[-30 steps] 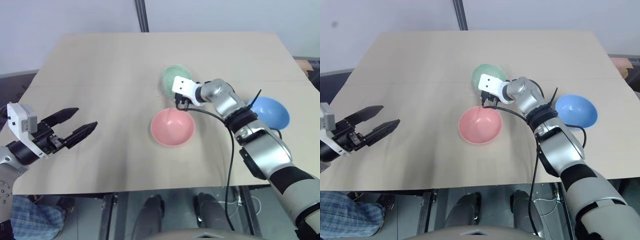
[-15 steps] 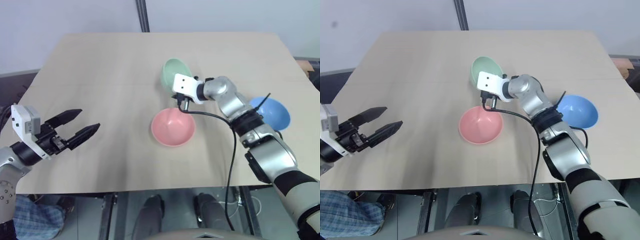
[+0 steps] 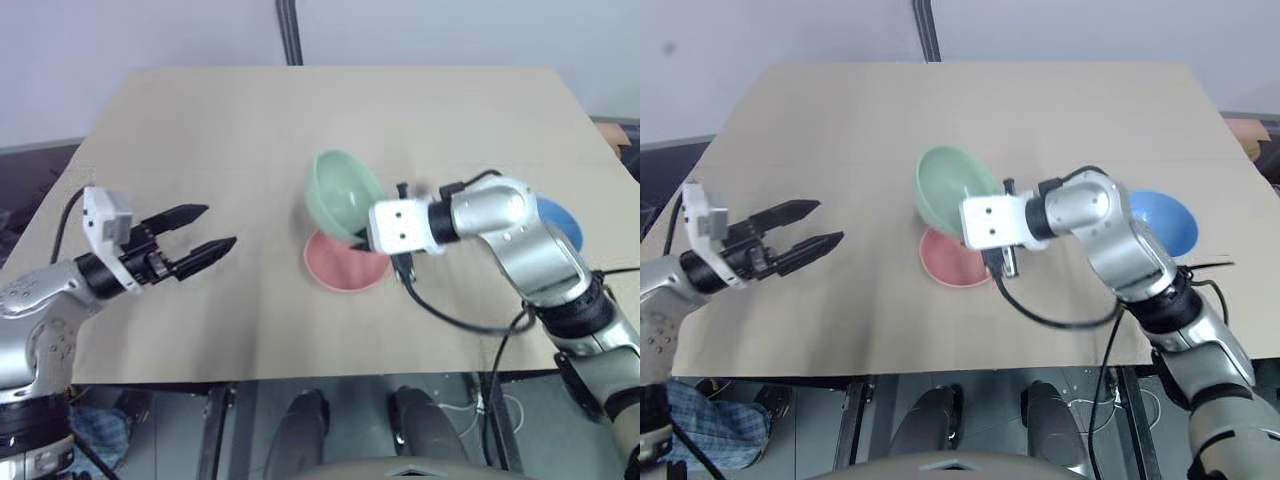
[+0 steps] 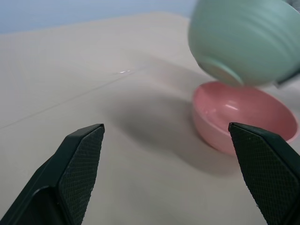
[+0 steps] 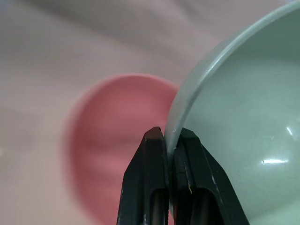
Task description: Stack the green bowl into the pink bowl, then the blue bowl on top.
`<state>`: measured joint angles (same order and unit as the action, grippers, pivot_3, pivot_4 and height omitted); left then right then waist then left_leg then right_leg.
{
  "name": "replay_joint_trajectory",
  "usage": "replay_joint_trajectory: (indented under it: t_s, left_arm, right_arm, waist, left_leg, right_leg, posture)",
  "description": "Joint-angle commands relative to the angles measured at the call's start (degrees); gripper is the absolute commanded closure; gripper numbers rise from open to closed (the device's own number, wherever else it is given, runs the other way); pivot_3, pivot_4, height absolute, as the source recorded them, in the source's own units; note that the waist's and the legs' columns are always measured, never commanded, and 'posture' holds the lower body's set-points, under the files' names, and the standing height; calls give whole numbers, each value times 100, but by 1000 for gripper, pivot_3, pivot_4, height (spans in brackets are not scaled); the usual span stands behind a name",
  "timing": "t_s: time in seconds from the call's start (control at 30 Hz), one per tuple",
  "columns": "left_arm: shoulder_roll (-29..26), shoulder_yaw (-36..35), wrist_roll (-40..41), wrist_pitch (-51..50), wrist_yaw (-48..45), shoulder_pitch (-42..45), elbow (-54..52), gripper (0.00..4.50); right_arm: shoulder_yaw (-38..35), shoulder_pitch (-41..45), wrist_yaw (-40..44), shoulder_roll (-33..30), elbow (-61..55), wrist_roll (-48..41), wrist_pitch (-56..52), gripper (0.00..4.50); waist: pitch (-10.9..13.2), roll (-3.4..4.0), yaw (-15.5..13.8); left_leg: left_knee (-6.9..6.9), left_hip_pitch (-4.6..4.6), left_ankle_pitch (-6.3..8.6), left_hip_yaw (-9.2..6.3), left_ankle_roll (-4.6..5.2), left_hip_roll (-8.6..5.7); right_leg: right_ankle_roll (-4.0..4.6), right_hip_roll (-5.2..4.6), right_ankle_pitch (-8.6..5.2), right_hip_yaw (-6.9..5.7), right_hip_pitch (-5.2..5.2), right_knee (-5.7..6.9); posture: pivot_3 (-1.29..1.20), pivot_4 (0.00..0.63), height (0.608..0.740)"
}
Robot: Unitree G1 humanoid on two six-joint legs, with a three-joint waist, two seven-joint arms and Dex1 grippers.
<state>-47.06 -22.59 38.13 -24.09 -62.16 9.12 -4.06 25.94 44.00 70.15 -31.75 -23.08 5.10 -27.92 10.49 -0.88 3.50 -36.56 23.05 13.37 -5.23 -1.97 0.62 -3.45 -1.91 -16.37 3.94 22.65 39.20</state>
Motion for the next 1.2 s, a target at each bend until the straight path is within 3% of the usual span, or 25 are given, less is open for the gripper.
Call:
replay_joint_trajectory:
  t_s: [0.03, 0.07, 0.1, 0.2, 0.27, 0.57, 0.87, 1.2]
  left_arm:
    - [-124, 163, -113, 160, -215, 330, 195, 0]
    - [-128, 220, -139, 169, -257, 425, 267, 0]
    - [-128, 262, -157, 174, -292, 501, 323, 0]
    - [-142, 381, -208, 176, -417, 709, 473, 0]
    - [-146, 424, -233, 163, -484, 798, 527, 0]
    - [17, 837, -134, 13, -741, 1196, 354, 0]
    - [542, 1673, -173, -82, -1209, 2318, 653, 0]
    - [1304, 2447, -527, 191, -2041, 3621, 1748, 0]
  right_arm:
    - [109, 64, -83, 21, -602, -63, -372, 4443]
    - [145, 75, -133, 49, -625, -48, -427, 4443]
    - [171, 80, -179, 64, -647, -39, -463, 4147]
    - [171, 129, -407, 127, -678, 8, -661, 3003]
    - [117, 198, -557, 138, -647, 39, -832, 1997]
    - [-971, 26, -829, -774, -676, -264, -1856, 1997]
    - [-2109, -954, -1832, -1519, -823, -126, -2601, 1997]
    - [-2811, -1895, -2810, -1599, -1611, -209, -4517, 1997]
  waist:
    - [0, -1, 32]
    - [0, -1, 34]
    - [0, -1, 34]
    - [0, -1, 29]
    - [0, -2, 27]
    - [1, -3, -62]
    - [1, -4, -119]
    - [1, -3, -113]
  left_leg:
    - [0, 0, 0, 0, 0, 2]
    - [0, -1, 0, 0, 0, 2]
    - [0, -1, 0, -1, 0, 2]
    - [-1, -1, 0, -1, 0, 1]
    - [-2, -1, 0, -2, 0, 1]
    - [-4, 5, 0, -4, 0, -2]
    - [-17, 23, 0, -6, 0, -3]
    - [-67, 65, 0, -29, 1, -8]
  right_leg:
    - [0, 2, 0, 0, 1, 1]
    - [0, 2, 0, 0, 2, 5]
    - [0, 2, 0, 0, 2, 6]
    - [0, 2, -1, 0, 2, 7]
    - [0, 2, -1, 0, 2, 7]
    - [0, -1, -1, -3, 2, 2]
    - [0, 0, 0, -7, 6, 0]
    - [-2, 3, 0, -28, 18, 9]
  posture:
    - [0, 150, 740]
    - [0, 150, 740]
    - [0, 150, 740]
    - [0, 150, 740]
    - [0, 150, 740]
    - [0, 150, 740]
    - [0, 150, 740]
    - [0, 150, 740]
